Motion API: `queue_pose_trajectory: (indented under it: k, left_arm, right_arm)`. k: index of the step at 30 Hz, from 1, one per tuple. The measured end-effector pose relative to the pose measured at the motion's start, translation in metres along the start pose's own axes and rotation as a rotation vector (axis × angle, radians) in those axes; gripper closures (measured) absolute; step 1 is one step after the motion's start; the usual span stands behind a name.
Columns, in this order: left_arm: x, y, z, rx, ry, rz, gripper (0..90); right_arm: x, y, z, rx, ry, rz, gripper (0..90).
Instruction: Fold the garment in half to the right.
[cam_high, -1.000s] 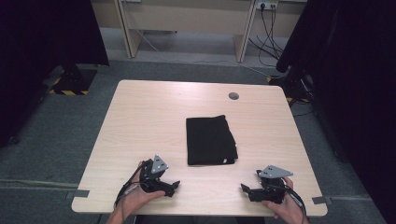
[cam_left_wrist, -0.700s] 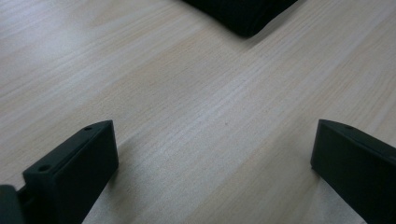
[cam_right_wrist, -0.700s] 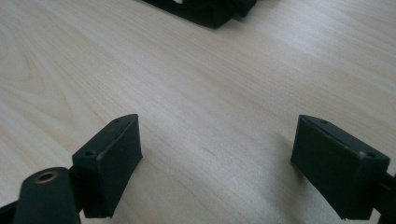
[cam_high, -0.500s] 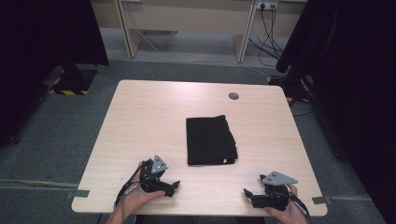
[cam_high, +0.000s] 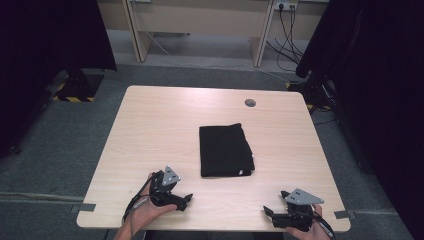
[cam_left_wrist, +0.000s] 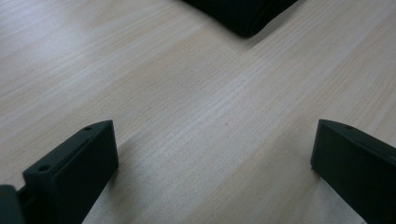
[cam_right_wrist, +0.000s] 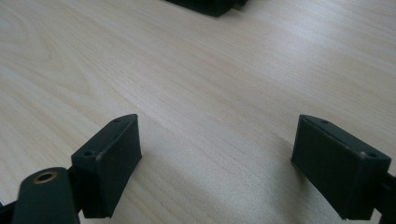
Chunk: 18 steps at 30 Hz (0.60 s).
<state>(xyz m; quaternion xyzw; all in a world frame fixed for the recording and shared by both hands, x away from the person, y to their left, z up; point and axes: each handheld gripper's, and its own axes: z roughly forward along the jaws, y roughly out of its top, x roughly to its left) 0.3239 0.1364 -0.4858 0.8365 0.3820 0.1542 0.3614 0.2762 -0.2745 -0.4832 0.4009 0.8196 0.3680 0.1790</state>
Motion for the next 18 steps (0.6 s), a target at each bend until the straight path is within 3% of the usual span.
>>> queue_pose_trajectory:
  k: [18]
  left_arm:
    - [0.0000,0.0000,0.0000,0.000,0.000,-0.001,0.0]
  right_arm:
    - [-0.0009,-0.0036,-0.0025,-0.010,-0.002,0.003,15.7]
